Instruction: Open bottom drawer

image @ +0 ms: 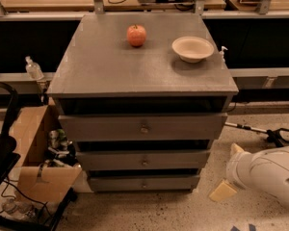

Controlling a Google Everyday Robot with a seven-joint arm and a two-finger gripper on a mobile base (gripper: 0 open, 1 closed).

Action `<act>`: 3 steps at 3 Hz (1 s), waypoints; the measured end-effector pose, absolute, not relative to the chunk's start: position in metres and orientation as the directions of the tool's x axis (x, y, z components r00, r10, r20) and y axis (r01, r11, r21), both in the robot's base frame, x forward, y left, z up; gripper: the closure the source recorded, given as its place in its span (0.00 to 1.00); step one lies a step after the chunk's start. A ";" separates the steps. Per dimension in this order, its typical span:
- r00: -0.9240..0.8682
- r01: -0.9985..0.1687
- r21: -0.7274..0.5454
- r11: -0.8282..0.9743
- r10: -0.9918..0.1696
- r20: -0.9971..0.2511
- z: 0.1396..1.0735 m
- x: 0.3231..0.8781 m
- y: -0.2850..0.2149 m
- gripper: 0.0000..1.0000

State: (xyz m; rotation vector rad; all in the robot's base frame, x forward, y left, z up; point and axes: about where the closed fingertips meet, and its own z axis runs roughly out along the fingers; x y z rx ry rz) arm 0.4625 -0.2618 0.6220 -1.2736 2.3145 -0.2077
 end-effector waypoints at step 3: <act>-0.355 -0.782 -0.325 0.532 -0.809 -0.469 0.490 0.481 -0.245 0.00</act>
Offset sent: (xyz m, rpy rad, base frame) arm 0.0251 0.0252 -0.1409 0.1879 -0.0458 0.0568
